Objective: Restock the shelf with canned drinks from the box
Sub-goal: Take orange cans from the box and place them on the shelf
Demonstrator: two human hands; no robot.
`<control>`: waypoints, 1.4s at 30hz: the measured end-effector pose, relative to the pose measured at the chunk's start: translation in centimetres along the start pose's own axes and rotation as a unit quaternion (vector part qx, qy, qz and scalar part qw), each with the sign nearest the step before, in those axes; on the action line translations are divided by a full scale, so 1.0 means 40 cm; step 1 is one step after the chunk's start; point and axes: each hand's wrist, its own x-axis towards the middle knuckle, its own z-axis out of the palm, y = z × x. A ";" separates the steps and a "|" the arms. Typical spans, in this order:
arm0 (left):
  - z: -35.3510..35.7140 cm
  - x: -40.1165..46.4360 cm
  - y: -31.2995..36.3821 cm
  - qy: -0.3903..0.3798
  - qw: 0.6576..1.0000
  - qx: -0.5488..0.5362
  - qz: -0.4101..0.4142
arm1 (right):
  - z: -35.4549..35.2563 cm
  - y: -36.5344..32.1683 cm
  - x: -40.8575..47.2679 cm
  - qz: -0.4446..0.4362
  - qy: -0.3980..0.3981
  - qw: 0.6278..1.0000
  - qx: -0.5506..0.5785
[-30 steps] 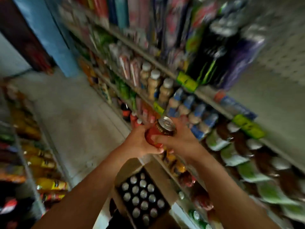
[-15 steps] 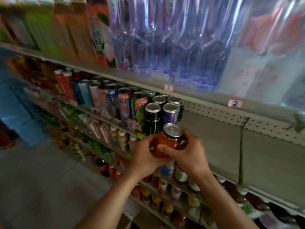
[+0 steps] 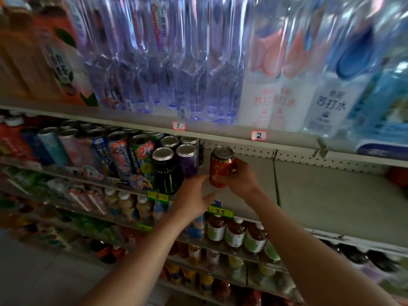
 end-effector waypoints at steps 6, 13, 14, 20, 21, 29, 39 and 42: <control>0.001 -0.005 0.002 -0.088 0.975 0.203 0.016 | 0.030 0.044 0.041 0.029 -0.012 0.999 0.010; -0.006 -0.010 -0.017 -0.103 0.961 0.253 0.037 | 0.043 0.078 0.082 0.057 -0.010 0.992 -0.111; -0.008 -0.008 -0.021 -0.110 0.960 0.256 0.037 | 0.050 0.073 0.097 0.061 0.003 0.991 -0.117; -0.009 -0.004 -0.035 -0.157 0.956 0.244 0.037 | 0.091 0.054 0.169 0.086 0.061 0.992 -0.064; -0.008 -0.003 -0.039 -0.169 0.954 0.243 0.039 | 0.097 0.054 0.183 0.092 0.060 0.993 -0.053; -0.012 -0.004 -0.034 -0.184 0.955 0.234 0.017 | 0.111 0.028 0.233 0.100 0.051 0.993 -0.043; -0.005 -0.015 -0.035 -0.170 0.958 0.232 0.009 | 0.113 0.013 0.248 0.121 0.046 0.990 -0.054; 0.000 -0.012 -0.042 -0.173 0.960 0.221 0.003 | 0.111 0.011 0.258 0.123 0.035 0.990 -0.068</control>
